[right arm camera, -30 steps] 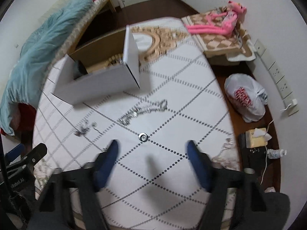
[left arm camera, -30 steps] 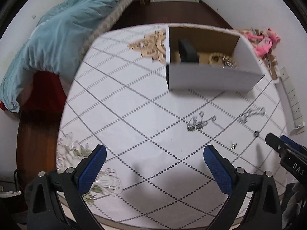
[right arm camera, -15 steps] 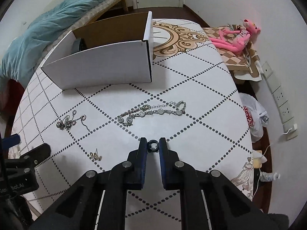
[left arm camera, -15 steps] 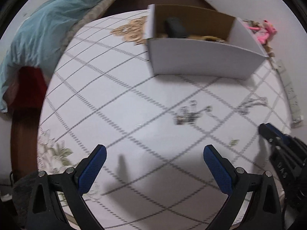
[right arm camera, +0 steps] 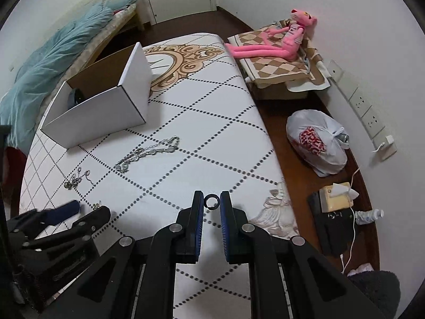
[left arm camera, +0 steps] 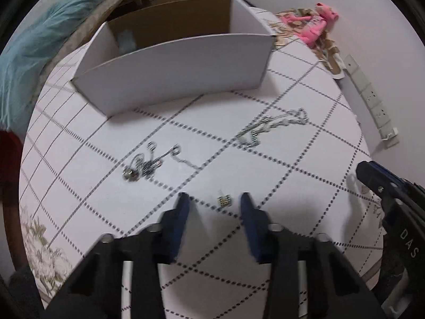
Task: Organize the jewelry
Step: 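Grasp a small earring with the left tool while the right tool grasps another small black ring, then lower the earring with the left tool into the box while the right tool releases the black ring there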
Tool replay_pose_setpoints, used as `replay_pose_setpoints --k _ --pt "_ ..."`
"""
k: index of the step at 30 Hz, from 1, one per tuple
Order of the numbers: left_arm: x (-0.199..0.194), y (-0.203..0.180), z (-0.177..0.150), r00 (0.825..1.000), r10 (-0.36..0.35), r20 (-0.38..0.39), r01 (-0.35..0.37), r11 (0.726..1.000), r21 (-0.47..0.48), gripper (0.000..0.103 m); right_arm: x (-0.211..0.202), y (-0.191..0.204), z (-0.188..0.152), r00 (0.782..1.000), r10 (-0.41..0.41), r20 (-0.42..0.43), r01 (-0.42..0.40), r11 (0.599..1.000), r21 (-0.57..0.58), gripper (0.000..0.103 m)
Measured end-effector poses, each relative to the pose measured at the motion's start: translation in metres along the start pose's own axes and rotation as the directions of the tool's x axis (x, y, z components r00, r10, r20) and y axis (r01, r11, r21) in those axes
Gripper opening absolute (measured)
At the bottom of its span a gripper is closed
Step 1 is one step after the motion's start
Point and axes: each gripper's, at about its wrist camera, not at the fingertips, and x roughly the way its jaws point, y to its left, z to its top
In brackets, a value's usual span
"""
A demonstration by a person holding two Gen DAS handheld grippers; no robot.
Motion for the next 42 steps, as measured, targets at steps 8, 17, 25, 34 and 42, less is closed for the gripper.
replay_pose_setpoints --k 8,17,25,34,42 --pt "-0.004 0.006 0.007 0.999 -0.024 0.037 0.024 1.000 0.005 0.006 -0.007 0.001 -0.001 1.000 0.006 0.013 -0.006 1.000 0.007 0.013" --pt "-0.053 0.025 0.015 0.991 -0.051 0.127 0.053 0.999 -0.013 0.006 -0.039 0.018 0.018 0.993 0.089 0.078 -0.090 0.996 0.008 0.013" --pt "-0.108 0.079 0.066 0.968 -0.114 0.223 0.138 0.986 -0.092 0.006 -0.066 0.042 0.070 0.966 0.217 0.141 -0.219 0.976 0.005 0.013" --pt "-0.103 0.108 0.136 0.969 -0.141 0.205 0.164 0.982 -0.099 0.006 -0.032 0.082 0.140 0.939 0.341 0.047 -0.341 0.940 -0.016 0.013" --pt "-0.078 0.117 0.180 0.978 -0.169 0.125 0.184 0.976 -0.119 0.007 0.026 0.108 0.177 0.920 0.360 -0.155 -0.367 0.930 -0.022 0.013"
